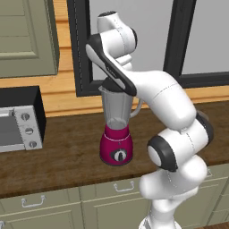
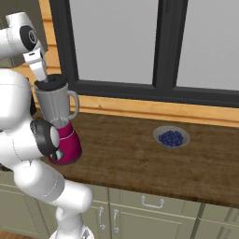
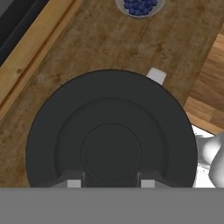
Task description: Close the lid blender by securely placing the lid on top.
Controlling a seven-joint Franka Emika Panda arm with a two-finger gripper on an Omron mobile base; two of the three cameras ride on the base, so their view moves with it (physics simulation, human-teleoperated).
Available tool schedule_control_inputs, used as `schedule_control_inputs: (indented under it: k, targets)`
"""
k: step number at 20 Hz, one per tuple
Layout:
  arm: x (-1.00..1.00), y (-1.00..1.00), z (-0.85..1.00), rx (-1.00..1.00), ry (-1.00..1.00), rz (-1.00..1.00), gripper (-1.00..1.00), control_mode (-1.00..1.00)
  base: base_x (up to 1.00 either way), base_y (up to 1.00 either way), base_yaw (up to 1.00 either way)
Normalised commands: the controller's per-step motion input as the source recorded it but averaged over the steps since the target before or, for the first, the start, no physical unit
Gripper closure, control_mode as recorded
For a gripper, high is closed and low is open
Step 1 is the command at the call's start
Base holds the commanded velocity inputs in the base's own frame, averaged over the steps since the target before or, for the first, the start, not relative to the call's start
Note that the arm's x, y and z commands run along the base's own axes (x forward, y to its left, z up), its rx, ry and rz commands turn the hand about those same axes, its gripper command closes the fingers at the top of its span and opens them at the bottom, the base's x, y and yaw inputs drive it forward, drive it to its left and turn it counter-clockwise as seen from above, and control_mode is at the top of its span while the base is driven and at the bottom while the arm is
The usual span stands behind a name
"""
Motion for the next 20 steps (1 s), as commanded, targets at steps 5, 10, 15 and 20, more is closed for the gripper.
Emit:
schedule_control_inputs:
  k: [5,10,15,20]
  targets:
    - [0.13,0.00,0.00,0.00,0.00,0.00,1.00,-1.00,0.00,0.00,0.00]
    - [0.00,0.02,0.00,0.00,0.00,0.00,1.00,-1.00,0.00,0.00,0.00]
    - [-0.01,0.04,-0.02,0.00,0.00,-0.02,1.00,-1.00,0.00,0.00,0.00]
    - [0.00,0.08,-0.05,0.00,-0.01,-0.04,1.00,-1.00,0.00,0.00,0.00]
